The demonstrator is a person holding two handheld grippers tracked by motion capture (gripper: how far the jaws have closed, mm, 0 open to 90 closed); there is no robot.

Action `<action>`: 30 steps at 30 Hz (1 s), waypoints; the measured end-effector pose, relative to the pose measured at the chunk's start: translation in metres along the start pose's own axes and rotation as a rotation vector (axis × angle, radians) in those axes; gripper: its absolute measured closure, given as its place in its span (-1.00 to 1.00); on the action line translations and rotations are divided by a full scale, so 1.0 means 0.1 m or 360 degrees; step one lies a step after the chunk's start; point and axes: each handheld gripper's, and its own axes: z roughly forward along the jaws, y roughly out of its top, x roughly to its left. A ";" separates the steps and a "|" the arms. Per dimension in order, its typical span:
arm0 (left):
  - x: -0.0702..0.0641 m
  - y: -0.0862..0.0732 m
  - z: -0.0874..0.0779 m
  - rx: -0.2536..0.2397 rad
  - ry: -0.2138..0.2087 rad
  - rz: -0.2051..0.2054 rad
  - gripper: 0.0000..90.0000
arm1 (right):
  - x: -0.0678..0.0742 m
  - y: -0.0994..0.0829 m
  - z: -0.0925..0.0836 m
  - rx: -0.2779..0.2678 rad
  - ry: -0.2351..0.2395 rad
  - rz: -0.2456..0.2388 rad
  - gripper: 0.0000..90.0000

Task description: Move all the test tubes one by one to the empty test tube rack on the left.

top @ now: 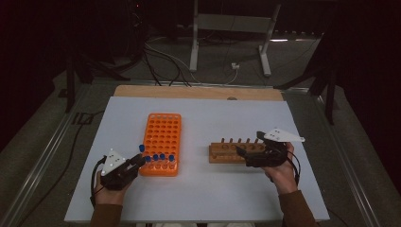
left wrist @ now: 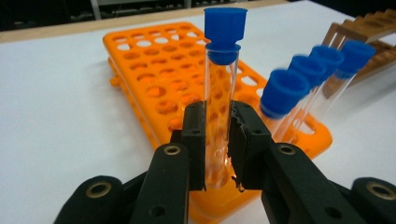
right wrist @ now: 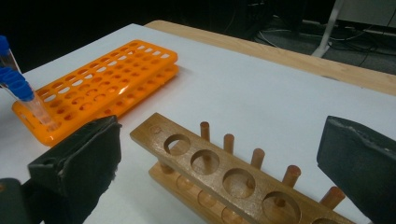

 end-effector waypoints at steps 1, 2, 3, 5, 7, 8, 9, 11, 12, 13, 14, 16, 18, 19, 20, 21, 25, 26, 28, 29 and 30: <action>0.01 -0.01 0.01 0.0013 0.0000 0.0005 0.74 | 0.00 -0.01 0.00 0.0002 0.0000 0.0001 -1.00; 0.01 -0.03 0.01 0.0022 -0.0006 0.0003 0.74 | -0.01 -0.01 0.00 0.0006 0.0000 0.0002 -1.00; 0.01 -0.04 0.01 0.0027 -0.0010 -0.0001 0.74 | -0.01 -0.02 0.00 0.0007 0.0000 -0.0001 -1.00; 0.01 -0.04 0.01 0.0039 -0.0005 0.0012 0.74 | -0.02 -0.03 -0.01 0.0009 -0.0001 0.0004 -1.00; 0.00 -0.04 0.01 0.0055 -0.0004 0.0029 0.74 | -0.03 -0.05 -0.01 0.0012 -0.0003 0.0005 -1.00; 0.00 -0.04 0.01 0.0063 -0.0005 0.0032 0.74 | -0.03 -0.05 -0.02 0.0014 -0.0004 0.0005 -1.00; 0.00 -0.05 0.01 0.0073 -0.0004 0.0039 0.74 | -0.04 -0.06 -0.02 0.0017 -0.0005 0.0009 -1.00; -0.01 -0.06 0.02 0.0101 0.0000 0.0056 0.74 | -0.05 -0.07 -0.02 0.0020 -0.0007 0.0007 -1.00; -0.02 -0.07 0.03 0.0121 0.0006 0.0068 0.74 | -0.05 -0.08 -0.03 0.0021 -0.0008 0.0008 -1.00; -0.02 -0.09 0.04 0.0143 0.0012 0.0084 0.75 | -0.05 -0.09 -0.03 0.0021 -0.0010 0.0011 -1.00; -0.02 -0.09 0.05 0.0143 0.0010 0.0083 0.75 | -0.05 -0.09 -0.03 0.0023 -0.0008 0.0011 -1.00; -0.02 -0.09 0.05 0.0150 0.0010 0.0092 0.75 | -0.06 -0.10 -0.03 0.0025 -0.0010 0.0008 -1.00; -0.03 -0.09 0.05 0.0157 0.0009 0.0093 0.75 | -0.06 -0.11 -0.03 0.0024 -0.0009 0.0017 -1.00; -0.03 -0.09 0.05 0.0162 0.0008 0.0097 0.75 | -0.06 -0.12 -0.03 0.0025 -0.0010 0.0015 -1.00; -0.03 -0.09 0.05 0.0166 0.0007 0.0103 0.75 | -0.06 -0.12 -0.03 0.0025 -0.0010 0.0014 -1.00; -0.03 -0.09 0.05 0.0169 0.0008 0.0108 0.75 | -0.06 -0.13 -0.03 0.0026 -0.0009 0.0012 -1.00; -0.04 -0.08 0.05 0.0182 0.0007 0.0126 0.75 | -0.07 -0.15 -0.03 0.0029 -0.0008 0.0018 -1.00; -0.05 -0.08 0.05 0.0186 0.0006 0.0133 0.75 | -0.07 -0.16 -0.03 0.0029 -0.0007 0.0018 -1.00; -0.05 -0.08 0.04 0.0190 0.0005 0.0138 0.75 | -0.07 -0.17 -0.04 0.0031 -0.0008 0.0018 -1.00; -0.05 -0.09 0.04 0.0193 0.0005 0.0138 0.75 | -0.08 -0.18 -0.04 0.0031 -0.0008 0.0021 -1.00; -0.06 -0.09 0.03 0.0194 0.0005 0.0138 0.74 | -0.08 -0.19 -0.04 0.0032 -0.0007 0.0021 -1.00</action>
